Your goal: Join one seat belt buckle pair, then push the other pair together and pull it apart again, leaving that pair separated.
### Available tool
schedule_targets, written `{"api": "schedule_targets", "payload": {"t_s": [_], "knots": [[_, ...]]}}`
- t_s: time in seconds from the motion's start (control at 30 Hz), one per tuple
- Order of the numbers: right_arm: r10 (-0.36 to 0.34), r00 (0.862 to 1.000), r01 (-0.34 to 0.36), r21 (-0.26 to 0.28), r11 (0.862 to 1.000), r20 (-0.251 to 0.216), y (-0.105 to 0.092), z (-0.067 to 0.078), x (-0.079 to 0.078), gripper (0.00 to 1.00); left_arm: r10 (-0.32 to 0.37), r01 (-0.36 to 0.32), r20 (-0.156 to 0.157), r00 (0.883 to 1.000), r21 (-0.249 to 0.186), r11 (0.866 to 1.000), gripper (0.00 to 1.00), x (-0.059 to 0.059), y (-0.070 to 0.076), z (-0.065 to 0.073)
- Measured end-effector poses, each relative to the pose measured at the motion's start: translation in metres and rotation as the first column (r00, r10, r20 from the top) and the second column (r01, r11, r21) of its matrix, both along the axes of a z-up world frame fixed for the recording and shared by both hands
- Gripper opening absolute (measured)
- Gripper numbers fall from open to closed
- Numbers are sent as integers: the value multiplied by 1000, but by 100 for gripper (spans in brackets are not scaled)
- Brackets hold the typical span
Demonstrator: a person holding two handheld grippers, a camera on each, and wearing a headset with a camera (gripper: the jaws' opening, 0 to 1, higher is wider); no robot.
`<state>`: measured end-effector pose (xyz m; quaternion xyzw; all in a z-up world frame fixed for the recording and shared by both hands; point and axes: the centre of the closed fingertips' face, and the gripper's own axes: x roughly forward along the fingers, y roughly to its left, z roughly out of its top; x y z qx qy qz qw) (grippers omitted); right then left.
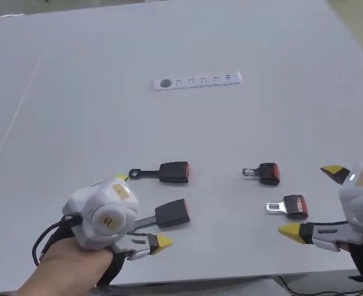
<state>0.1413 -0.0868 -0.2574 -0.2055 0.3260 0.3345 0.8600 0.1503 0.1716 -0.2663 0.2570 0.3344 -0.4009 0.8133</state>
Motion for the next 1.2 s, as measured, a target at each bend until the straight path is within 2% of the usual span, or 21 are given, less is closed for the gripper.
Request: {"api": "schedule_targets", "payload": {"t_s": [0.17,0.23,0.37,0.43,0.57,0.63,0.67,0.77,0.83,0.9,1.0,1.03,1.2], "knots": [[53,998,-53,-12,999,-20,5,-9,-1,82,-21,22,-14,1000,22,1000,89,4,-2,-10],[68,997,-69,-27,997,-27,2,-15,1,79,-50,51,-20,999,23,998,85,5,-7,-14],[83,996,-84,-30,996,-32,-2,-22,5,73,-85,86,-49,995,20,996,78,6,-16,-25],[94,995,-95,-35,995,-39,-4,-27,7,72,-112,114,-78,991,19,993,73,4,-19,-35],[123,991,-126,-56,990,-58,-7,-36,8,67,-145,149,-86,986,39,988,68,6,-20,-47],[145,986,-151,-69,986,-84,-8,-43,7,61,-151,155,-83,985,45,987,65,10,-20,-52],[156,983,-163,-66,984,-100,-9,-47,6,58,-156,161,-91,984,51,986,65,12,-19,-57],[193,972,-207,-105,973,-132,-15,-59,5,54,-160,166,-115,980,48,985,61,14,-19,-65],[196,970,-212,-111,971,-141,-18,-64,7,53,-176,186,-133,975,62,981,57,15,-17,-72],[218,962,-239,-116,964,-165,-21,-69,7,52,-189,200,-143,972,66,978,56,17,-16,-79],[235,954,-261,-130,957,-184,-27,-75,11,51,-214,227,-144,966,78,971,54,17,-16,-84],[249,949,-277,-131,952,-192,-27,-76,11,50,-222,236,-139,965,90,968,53,18,-16,-87],[306,921,-344,-137,929,-241,-25,-86,10,44,-249,267,-182,951,84,960,42,15,-20,-94]]}}
